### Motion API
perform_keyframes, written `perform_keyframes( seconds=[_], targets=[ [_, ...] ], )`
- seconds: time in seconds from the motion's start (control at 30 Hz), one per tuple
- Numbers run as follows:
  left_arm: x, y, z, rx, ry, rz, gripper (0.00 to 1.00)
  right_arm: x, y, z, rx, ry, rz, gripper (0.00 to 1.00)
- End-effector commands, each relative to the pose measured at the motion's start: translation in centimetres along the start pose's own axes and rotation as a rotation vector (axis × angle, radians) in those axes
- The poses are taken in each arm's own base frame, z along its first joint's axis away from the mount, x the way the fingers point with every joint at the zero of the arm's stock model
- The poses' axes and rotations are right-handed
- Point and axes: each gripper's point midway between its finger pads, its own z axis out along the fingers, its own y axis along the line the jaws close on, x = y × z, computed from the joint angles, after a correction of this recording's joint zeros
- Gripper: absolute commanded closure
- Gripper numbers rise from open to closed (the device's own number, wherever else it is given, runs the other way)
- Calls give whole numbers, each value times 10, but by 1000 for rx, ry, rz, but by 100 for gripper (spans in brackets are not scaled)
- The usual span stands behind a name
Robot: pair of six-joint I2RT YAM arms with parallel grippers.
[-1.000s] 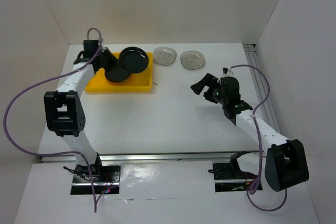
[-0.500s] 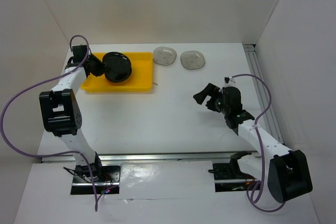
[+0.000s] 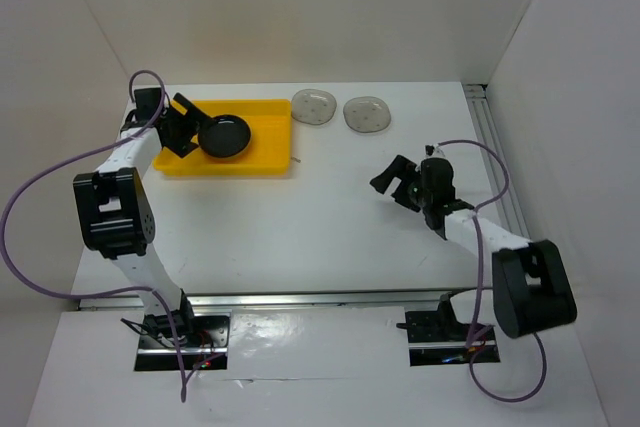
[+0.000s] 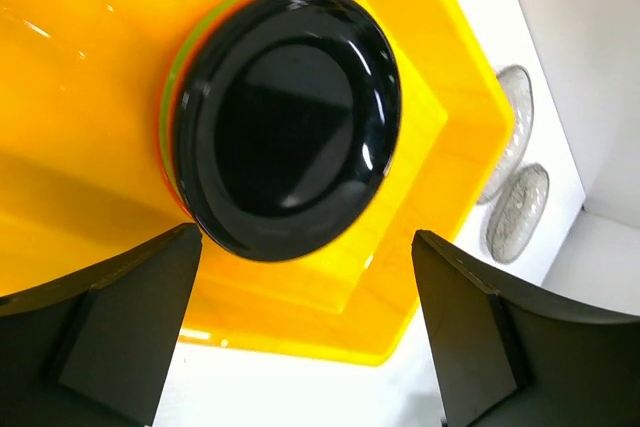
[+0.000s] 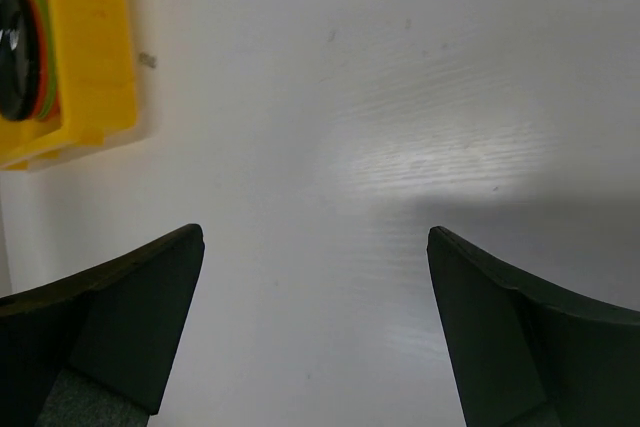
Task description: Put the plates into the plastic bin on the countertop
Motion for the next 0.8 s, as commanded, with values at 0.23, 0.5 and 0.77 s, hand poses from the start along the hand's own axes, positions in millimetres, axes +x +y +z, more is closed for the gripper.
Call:
perform_keyframes(
  seconds=[0.23,0.5,0.77],
  targets=[
    [-4,-70,-62,53,-35,172,0,-86,-1,101,-24,-79,89,0],
    [20,-134,-106,170,0,382,0,-97,-65,177,134,-34,172,12],
    [30,-145,-103,195,82,382,0,-91,-106,211,312,7,214,47]
  ],
)
